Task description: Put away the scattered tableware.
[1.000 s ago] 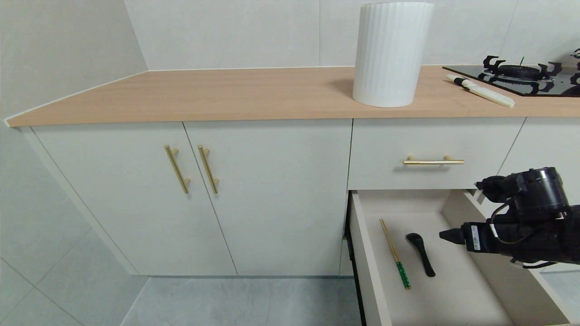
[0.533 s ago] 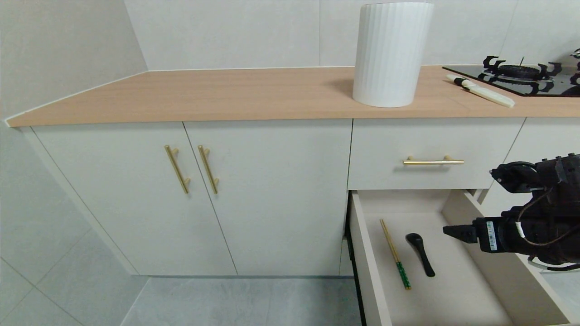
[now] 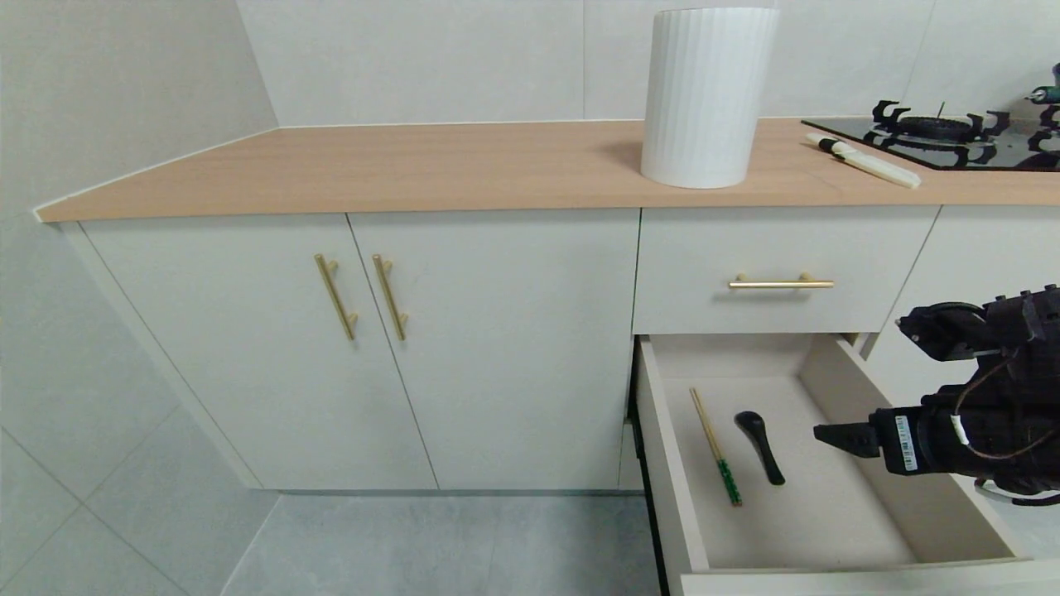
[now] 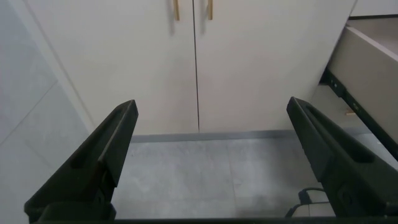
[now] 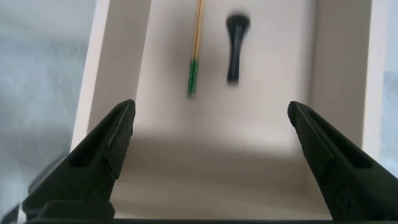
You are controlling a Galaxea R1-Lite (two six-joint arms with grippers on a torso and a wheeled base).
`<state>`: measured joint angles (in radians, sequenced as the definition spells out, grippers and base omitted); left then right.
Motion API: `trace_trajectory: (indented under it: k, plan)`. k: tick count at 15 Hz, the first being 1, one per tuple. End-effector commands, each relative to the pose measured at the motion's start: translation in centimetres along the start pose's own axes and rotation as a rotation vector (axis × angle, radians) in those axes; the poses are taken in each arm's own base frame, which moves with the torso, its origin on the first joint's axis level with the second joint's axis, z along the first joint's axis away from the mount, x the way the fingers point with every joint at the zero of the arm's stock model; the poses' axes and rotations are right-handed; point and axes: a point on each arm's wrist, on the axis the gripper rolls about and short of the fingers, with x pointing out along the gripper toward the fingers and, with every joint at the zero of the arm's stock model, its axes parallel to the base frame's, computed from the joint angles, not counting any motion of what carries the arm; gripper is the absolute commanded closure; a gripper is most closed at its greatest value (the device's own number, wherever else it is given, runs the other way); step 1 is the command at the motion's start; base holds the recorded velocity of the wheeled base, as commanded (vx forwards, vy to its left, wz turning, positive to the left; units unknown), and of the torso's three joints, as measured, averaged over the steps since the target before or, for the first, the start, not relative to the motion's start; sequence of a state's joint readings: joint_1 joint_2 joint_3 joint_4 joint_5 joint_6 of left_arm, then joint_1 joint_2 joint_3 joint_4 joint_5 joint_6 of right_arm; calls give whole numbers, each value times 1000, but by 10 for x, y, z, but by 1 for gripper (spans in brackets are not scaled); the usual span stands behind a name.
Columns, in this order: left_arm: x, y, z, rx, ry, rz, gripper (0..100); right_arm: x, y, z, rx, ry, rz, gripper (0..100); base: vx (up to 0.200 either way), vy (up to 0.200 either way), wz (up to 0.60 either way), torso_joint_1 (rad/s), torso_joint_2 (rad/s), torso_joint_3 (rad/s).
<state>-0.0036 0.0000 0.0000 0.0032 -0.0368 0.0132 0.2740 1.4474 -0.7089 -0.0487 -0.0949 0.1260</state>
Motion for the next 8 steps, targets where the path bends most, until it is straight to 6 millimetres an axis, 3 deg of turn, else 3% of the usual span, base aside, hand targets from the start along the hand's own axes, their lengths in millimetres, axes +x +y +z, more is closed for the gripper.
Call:
trace_trajectory:
  k: [1, 5, 8]
  plan:
    - [0, 0, 0, 1, 0, 1, 0, 0, 0, 0, 0, 0, -1, 0, -200, 0, 0, -7, 2, 2]
    - [0, 0, 0, -1, 0, 1, 0, -18, -1, -5, -54, 21, 10, 0, 0, 0, 0, 0, 0, 0]
    - [0, 0, 0, -1, 0, 1, 0, -39, -2, -27, -238, 159, 25, 0, 0, 0, 0, 0, 0, 0]
